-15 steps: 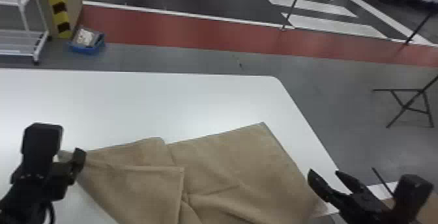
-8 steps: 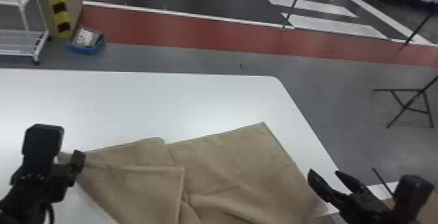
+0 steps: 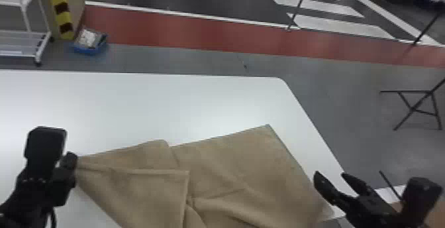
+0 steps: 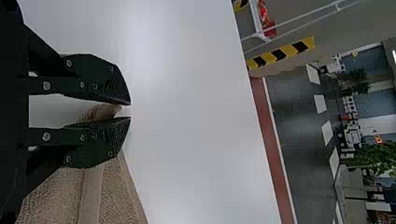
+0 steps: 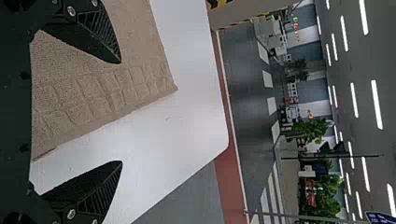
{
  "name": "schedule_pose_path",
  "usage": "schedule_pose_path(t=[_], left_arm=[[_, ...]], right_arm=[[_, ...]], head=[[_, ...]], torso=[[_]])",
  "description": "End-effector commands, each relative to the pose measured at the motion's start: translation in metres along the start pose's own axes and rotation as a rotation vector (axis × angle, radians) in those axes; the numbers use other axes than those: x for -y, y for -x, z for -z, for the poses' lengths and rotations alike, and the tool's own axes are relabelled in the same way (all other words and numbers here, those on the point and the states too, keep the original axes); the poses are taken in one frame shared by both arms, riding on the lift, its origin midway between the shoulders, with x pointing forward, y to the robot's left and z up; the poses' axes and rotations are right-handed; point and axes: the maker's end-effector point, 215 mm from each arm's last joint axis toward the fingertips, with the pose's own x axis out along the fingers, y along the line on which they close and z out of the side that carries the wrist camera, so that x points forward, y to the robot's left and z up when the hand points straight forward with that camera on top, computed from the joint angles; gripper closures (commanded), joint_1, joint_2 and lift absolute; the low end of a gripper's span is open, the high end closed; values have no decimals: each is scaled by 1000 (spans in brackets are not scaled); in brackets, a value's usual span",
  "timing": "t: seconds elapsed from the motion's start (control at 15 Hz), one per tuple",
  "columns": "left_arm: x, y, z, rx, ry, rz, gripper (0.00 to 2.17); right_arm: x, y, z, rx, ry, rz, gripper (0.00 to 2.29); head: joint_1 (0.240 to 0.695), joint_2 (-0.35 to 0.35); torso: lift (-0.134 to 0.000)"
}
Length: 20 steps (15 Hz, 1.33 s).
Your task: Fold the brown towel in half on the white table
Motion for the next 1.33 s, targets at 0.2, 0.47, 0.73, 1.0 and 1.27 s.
schedule_pose_path(t=[0.2,0.47,0.73,1.0,1.27], left_arm=[[-3,7,-9,13,12,2,1372],[0,29,-39,74,59,28,1379],[2,45,-48,101,71,39,1379],[9,53,-48,104,82,75,1379],[12,55,-42,96,76,84,1379]], right_arm=[[-6,-2,-7,13,6,-2,124],[-14,-21,-29,40,37,6,124],[-35,-47,-39,47,53,-23,124],[-35,-94,-44,41,73,-61,124],[-28,-156,-57,72,30,-178,468]], head=[[695,-308],[695,-305],[695,-296],[695,-279],[695,-272]], torso=[[-123],[-123],[-123],[-123],[-123]])
